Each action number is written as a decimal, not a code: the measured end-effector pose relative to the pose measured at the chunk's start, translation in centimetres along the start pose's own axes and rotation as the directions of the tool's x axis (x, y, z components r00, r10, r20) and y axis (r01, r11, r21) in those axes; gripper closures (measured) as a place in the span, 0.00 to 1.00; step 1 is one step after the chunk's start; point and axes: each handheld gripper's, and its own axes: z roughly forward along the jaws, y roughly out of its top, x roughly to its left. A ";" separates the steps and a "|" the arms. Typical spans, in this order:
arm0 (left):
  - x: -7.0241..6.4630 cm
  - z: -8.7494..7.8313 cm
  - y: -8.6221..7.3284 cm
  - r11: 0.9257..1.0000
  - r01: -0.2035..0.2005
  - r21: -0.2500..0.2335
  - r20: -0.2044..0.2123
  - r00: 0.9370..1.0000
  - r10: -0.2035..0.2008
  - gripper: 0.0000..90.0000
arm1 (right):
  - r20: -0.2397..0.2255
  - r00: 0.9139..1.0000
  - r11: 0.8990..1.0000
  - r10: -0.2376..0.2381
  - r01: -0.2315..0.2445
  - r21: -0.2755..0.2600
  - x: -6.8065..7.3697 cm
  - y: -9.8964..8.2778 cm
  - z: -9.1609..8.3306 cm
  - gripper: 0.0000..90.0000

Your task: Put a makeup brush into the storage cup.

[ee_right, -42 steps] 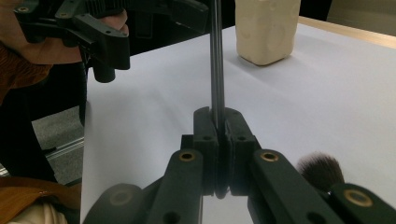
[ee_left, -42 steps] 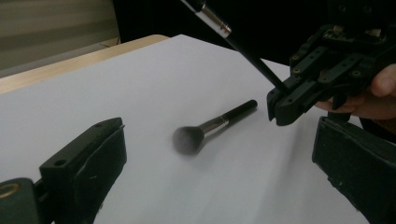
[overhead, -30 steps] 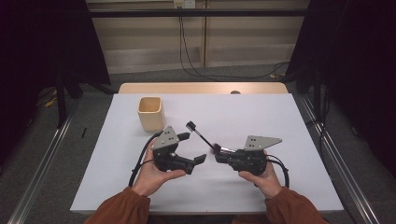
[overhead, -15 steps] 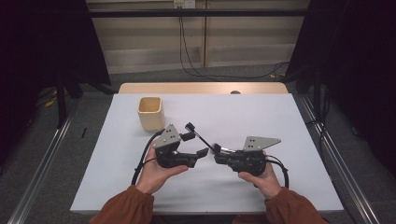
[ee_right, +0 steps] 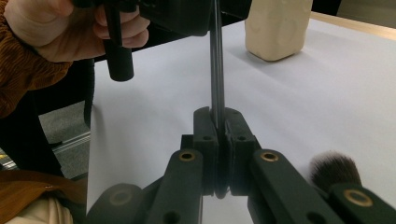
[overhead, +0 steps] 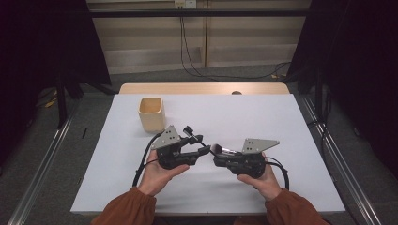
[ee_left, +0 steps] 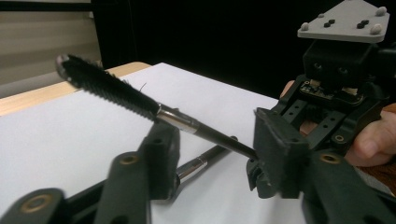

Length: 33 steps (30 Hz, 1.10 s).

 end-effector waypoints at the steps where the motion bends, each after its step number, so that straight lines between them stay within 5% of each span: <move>1: 0.0 -0.1 0.0 1.000 0.000 -0.002 0.005 1.000 0.001 0.65 | -0.002 1.000 1.000 0.001 -0.001 -0.001 0.0 0.0 0.0 0.96; 20: 0.1 -0.3 0.3 0.997 0.061 -0.047 0.093 0.994 -0.057 0.86 | -0.018 0.999 0.999 -0.031 0.031 0.033 0.3 -0.3 0.6 0.96; 33: -0.8 -0.3 0.7 0.996 0.064 -0.055 0.094 0.994 -0.059 0.92 | 0.001 0.999 0.999 -0.032 0.032 0.033 0.1 -0.2 0.5 0.93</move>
